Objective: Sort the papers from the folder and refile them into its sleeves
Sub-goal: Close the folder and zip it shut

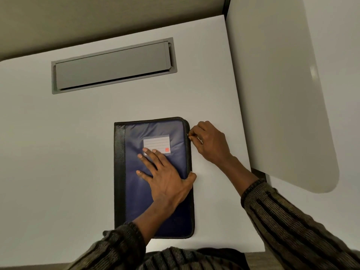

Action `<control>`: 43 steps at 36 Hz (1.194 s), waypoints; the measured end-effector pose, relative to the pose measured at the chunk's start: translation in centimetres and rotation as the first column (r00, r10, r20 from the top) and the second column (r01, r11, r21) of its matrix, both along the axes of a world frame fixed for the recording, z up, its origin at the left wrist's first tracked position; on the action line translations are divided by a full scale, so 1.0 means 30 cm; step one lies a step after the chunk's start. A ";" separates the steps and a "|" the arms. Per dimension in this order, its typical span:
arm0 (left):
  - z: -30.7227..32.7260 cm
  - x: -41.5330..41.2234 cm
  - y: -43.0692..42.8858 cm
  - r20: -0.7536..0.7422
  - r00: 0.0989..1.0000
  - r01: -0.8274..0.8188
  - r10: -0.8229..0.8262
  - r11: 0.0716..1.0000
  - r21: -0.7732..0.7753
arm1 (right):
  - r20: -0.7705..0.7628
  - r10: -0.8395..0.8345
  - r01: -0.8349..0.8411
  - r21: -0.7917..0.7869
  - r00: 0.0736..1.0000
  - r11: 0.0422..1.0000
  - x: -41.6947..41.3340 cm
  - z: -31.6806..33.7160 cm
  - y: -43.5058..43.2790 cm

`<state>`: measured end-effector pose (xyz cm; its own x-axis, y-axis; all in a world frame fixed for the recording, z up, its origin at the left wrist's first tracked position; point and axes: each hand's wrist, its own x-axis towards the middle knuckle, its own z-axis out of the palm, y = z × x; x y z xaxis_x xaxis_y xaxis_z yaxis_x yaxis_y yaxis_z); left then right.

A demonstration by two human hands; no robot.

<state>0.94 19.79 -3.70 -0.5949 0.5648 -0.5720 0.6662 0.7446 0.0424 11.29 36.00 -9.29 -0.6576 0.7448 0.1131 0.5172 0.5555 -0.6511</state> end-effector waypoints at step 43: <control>-0.015 0.002 -0.009 0.073 0.995 -0.069 0.061 0.991 0.113 | 0.063 0.041 -0.051 0.170 0.997 0.984 0.030 -0.012 -0.070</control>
